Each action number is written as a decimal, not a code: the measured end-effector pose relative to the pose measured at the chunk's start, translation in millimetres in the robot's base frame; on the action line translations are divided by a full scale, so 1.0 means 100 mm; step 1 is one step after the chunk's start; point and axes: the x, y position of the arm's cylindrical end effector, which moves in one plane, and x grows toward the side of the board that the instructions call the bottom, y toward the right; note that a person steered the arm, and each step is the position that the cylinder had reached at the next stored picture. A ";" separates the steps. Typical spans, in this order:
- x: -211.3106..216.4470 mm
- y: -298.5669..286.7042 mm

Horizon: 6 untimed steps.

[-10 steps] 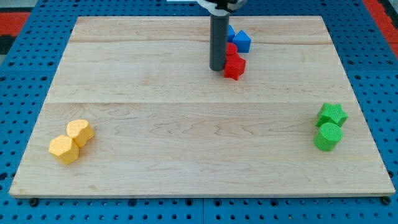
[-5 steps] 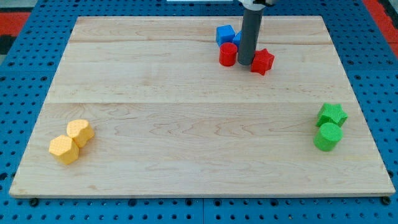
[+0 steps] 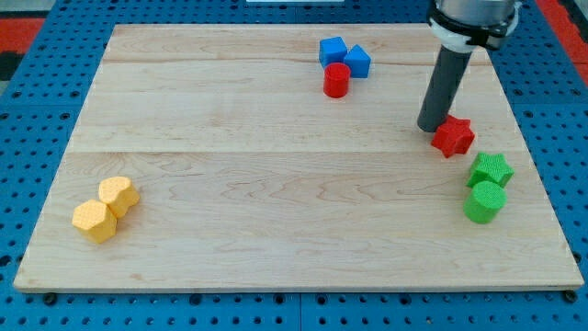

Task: Slide the red star above the green star

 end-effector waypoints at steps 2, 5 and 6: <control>0.22 -0.01; 0.53 -0.03; 0.56 0.06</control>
